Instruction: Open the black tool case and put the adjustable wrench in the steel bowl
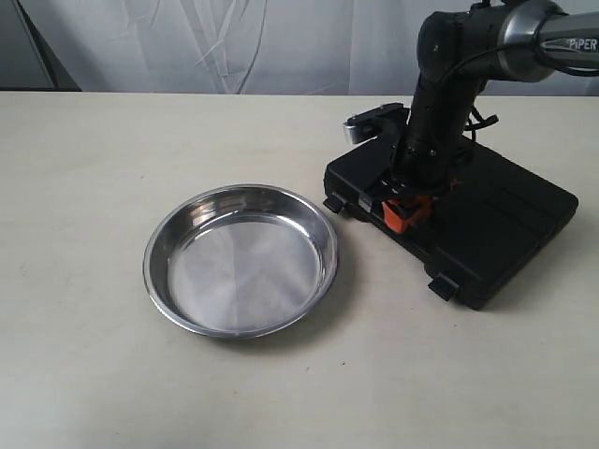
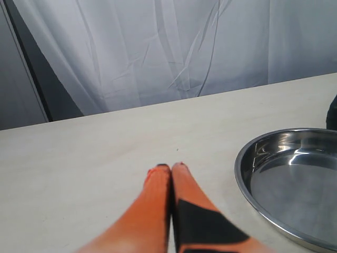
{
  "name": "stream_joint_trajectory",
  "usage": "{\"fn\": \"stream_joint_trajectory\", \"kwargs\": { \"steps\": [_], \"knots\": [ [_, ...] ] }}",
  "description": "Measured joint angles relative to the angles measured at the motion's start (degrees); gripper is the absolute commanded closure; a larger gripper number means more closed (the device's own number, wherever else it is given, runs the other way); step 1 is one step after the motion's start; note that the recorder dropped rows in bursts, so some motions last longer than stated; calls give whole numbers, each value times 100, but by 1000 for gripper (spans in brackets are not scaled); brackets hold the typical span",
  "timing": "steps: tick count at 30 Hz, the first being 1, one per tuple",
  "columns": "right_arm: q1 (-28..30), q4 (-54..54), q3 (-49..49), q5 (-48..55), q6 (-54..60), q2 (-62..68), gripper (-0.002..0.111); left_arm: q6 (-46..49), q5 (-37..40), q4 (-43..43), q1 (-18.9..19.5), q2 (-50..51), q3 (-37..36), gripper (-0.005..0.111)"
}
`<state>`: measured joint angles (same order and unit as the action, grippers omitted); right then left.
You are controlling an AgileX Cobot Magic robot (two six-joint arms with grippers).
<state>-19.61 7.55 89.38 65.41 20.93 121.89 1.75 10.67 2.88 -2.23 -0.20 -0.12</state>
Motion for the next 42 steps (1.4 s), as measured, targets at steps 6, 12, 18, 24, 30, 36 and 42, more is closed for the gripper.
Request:
{"fn": "stream_joint_trajectory", "kwargs": {
  "steps": [6, 12, 18, 24, 30, 36, 42],
  "knots": [
    [0, -162, 0, -78, -127, 71, 67, 0, 0, 0, 0, 0, 0, 106],
    [0, -125, 0, -127, -141, 312, 89, 0, 0, 0, 0, 0, 0, 106],
    [-21, -120, 0, -163, -86, 314, 108, 0, 0, 0, 0, 0, 0, 106],
    [-21, -133, -10, -182, -86, 234, 108, 0, 0, 0, 0, 0, 0, 106],
    [-21, -55, -10, -172, -86, 19, 108, 0, 0, 0, 0, 0, 0, 106],
    [-10, 281, -10, -83, -98, -25, 108, 0, 0, 0, 0, 0, 0, 106],
    [-10, 586, -10, -44, -98, -25, 108, 0, 0, 0, 0, 0, 0, 106]
  ]
}}
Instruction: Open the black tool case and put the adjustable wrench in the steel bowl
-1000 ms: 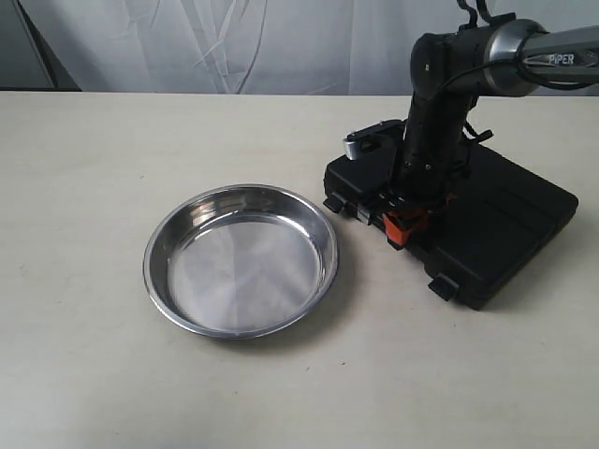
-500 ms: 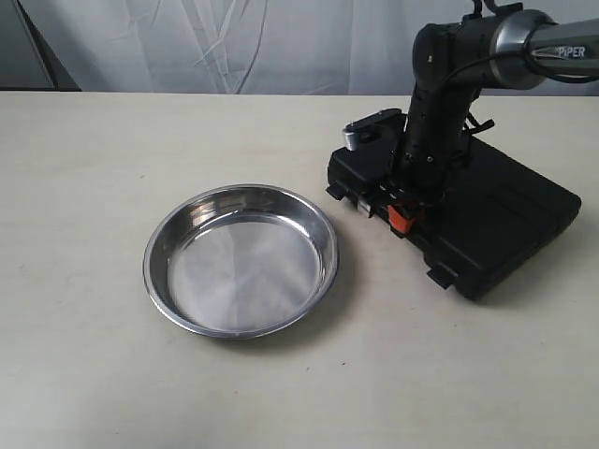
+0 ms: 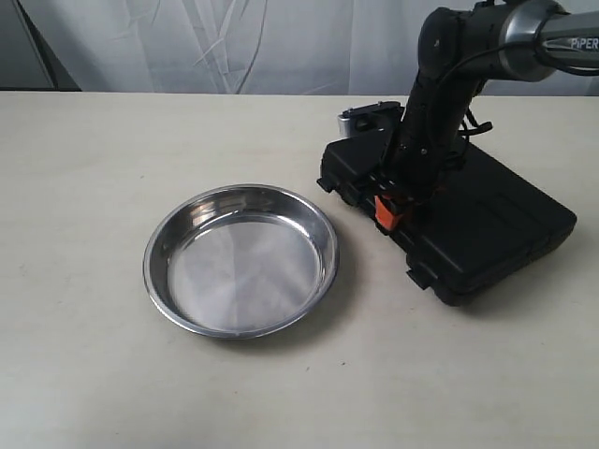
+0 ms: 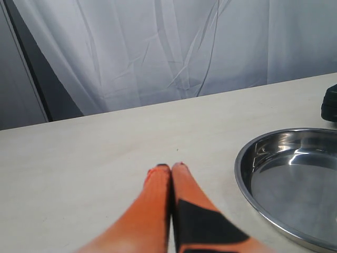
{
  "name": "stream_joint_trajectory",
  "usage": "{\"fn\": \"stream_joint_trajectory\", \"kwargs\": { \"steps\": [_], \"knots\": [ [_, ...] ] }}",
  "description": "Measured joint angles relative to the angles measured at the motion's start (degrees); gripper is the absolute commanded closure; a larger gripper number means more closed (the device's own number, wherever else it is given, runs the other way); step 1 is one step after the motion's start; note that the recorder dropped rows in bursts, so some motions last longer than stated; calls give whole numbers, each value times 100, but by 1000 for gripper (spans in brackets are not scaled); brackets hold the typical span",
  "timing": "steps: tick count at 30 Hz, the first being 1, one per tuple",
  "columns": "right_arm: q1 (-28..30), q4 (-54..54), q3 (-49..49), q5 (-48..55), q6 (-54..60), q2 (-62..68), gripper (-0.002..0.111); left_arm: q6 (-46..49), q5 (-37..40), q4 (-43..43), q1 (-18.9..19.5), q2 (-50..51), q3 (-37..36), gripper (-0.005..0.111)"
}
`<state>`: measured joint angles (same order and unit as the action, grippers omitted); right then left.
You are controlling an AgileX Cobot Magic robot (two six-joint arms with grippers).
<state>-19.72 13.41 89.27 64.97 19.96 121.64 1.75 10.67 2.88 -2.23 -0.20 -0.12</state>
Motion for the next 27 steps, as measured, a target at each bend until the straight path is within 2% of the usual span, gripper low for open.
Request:
{"fn": "stream_joint_trajectory", "kwargs": {
  "steps": [9, 16, 22, 27],
  "knots": [
    [0, 108, 0, 32, 204, -66, 109, 0, 0, 0, 0, 0, 0, 106],
    [0, -241, 0, 170, 233, -292, 109, 0, 0, 0, 0, 0, 0, 106],
    [10, -832, -7, 197, 70, -1033, 109, 0, 0, 0, 0, 0, 0, 106],
    [-12, -1925, -7, -47, -462, -1638, 109, 0, 0, 0, 0, 0, 0, 106]
  ]
}}
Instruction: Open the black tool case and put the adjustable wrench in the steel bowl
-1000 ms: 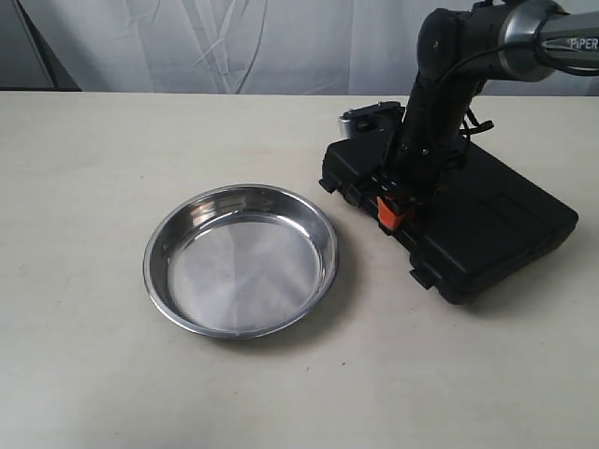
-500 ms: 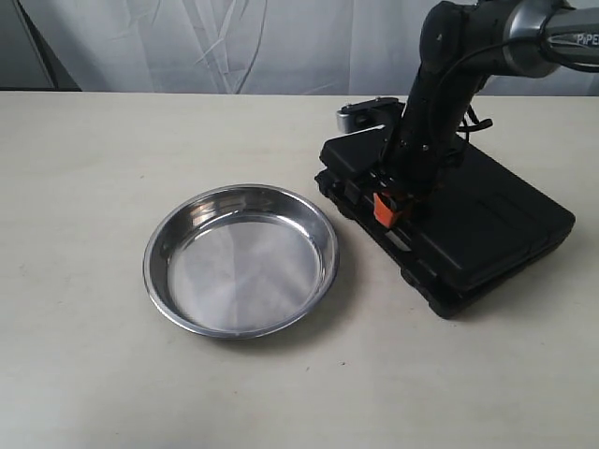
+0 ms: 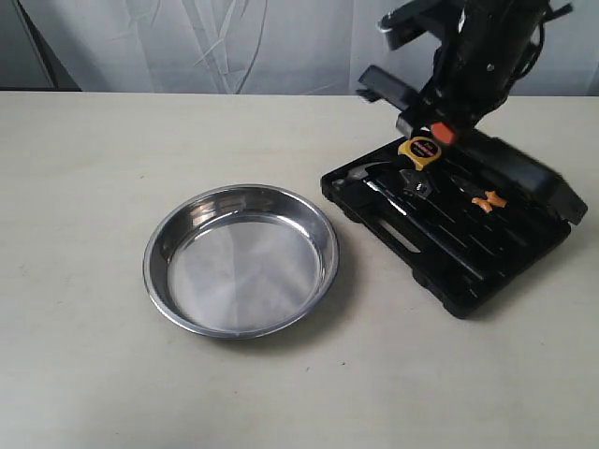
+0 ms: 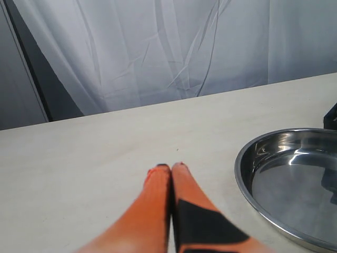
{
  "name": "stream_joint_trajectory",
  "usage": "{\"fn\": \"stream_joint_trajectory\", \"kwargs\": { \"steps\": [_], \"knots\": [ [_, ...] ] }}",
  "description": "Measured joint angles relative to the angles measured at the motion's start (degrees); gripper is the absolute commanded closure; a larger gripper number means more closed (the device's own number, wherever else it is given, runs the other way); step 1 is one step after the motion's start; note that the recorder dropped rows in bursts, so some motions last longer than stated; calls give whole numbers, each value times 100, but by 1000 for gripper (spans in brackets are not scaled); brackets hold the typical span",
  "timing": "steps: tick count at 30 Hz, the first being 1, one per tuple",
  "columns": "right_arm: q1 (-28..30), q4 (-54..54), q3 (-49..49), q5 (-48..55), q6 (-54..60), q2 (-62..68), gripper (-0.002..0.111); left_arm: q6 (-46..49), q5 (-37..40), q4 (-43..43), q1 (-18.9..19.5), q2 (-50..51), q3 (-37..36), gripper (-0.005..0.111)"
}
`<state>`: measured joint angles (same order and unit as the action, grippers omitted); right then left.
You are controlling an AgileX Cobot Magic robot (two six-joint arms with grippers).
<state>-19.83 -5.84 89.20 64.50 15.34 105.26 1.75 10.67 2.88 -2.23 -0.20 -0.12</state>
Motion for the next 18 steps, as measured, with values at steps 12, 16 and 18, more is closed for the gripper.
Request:
{"fn": "stream_joint_trajectory", "kwargs": {
  "steps": [12, 16, 18],
  "knots": [
    [0, -2803, 21, -472, -1072, -284, 109, 0, 0, 0, 0, 0, 0, 106],
    [11, -3302, -1, -458, -1380, -251, 109, 0, 0, 0, 0, 0, 0, 106],
    [11, -3537, -11, -458, -1534, -223, 109, 0, 0, 0, 0, 0, 0, 106]
  ]
}}
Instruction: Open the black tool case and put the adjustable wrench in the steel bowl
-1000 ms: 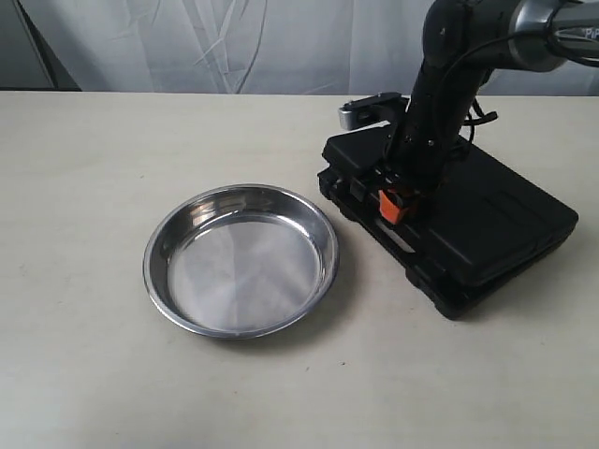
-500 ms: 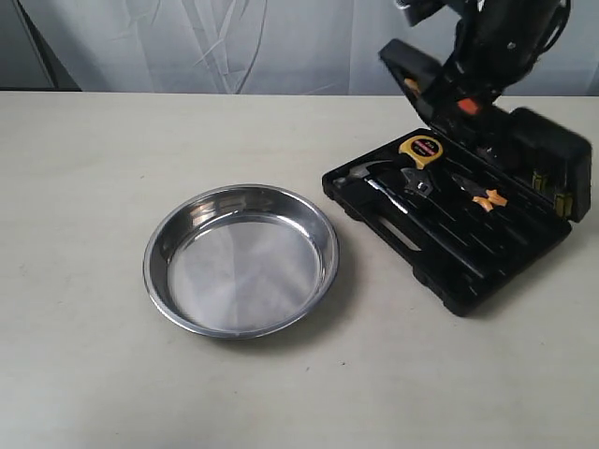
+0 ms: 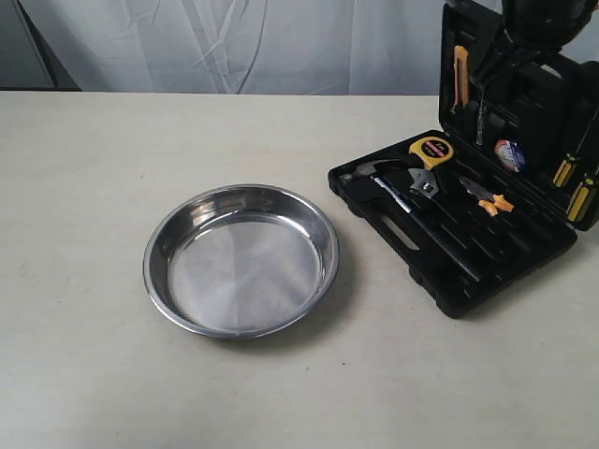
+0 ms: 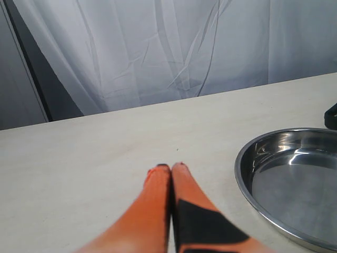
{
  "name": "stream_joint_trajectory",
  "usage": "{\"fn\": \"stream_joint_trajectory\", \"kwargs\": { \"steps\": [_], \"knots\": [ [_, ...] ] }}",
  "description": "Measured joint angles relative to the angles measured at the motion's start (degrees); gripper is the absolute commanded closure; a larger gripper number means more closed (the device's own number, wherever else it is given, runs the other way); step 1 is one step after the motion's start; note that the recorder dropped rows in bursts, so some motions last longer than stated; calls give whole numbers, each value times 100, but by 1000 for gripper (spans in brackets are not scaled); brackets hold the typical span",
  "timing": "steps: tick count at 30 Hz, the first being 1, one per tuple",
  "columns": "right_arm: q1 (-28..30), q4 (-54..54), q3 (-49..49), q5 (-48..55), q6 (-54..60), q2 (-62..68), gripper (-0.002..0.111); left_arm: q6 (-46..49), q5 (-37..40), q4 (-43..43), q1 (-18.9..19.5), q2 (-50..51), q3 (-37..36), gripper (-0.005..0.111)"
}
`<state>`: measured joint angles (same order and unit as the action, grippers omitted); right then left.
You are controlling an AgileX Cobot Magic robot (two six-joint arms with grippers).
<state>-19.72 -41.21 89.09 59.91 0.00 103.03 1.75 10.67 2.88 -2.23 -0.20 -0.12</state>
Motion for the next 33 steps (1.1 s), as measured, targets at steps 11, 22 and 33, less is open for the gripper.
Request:
{"fn": "stream_joint_trajectory", "kwargs": {
  "steps": [11, 22, 33],
  "knots": [
    [84, -1421, 0, -35, -853, 406, 109, 0, 0, 0, 0, 0, 0, 106],
    [924, 1672, 11, -1081, -481, 421, 107, 0, 0, 0, 0, 0, 0, 106],
    [764, 6190, 11, -846, 3178, 1545, 107, 0, 0, 0, 0, 0, 0, 106]
  ]
}}
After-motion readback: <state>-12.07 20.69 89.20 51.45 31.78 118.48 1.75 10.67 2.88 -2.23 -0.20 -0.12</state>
